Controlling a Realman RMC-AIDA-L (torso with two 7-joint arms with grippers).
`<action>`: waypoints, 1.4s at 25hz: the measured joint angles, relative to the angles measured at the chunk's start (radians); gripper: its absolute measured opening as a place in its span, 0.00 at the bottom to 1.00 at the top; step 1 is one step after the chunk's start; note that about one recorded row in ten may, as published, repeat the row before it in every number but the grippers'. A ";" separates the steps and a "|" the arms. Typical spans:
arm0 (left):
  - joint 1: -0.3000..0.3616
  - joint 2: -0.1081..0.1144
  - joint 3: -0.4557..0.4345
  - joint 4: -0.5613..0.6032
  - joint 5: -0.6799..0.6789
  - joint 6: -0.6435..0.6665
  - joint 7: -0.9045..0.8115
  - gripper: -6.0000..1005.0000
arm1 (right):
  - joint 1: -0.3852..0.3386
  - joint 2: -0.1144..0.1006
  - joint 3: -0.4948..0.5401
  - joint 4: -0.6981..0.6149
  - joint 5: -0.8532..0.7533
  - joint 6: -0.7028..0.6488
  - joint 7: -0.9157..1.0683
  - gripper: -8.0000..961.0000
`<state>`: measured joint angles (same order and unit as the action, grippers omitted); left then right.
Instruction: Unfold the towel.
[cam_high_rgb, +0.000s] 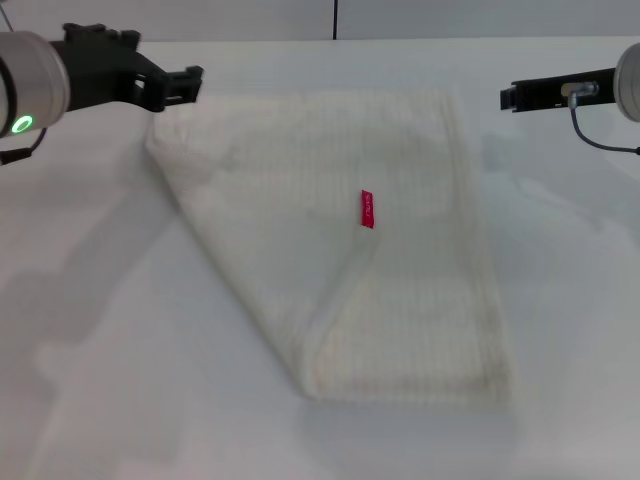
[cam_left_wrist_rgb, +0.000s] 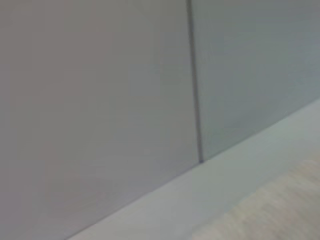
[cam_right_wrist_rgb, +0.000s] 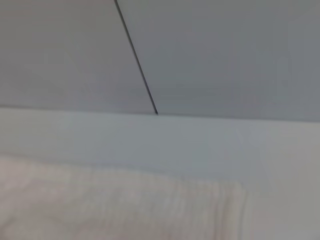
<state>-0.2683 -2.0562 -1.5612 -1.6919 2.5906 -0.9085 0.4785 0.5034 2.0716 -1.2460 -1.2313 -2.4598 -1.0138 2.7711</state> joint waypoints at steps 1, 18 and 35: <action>-0.003 -0.001 -0.001 0.000 -0.002 -0.005 0.004 0.76 | 0.017 0.000 0.012 0.014 -0.015 -0.015 0.000 0.04; 0.000 -0.009 0.158 0.028 -0.004 -0.017 0.037 0.76 | 0.258 0.001 0.018 0.337 -0.137 0.040 0.001 0.01; -0.043 -0.013 0.381 0.179 -0.015 0.143 0.024 0.74 | 0.334 -0.011 0.054 0.504 -0.134 0.150 -0.013 0.01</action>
<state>-0.3109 -2.0696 -1.1802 -1.5129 2.5754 -0.7651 0.5027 0.8373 2.0610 -1.1920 -0.7276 -2.5935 -0.8638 2.7585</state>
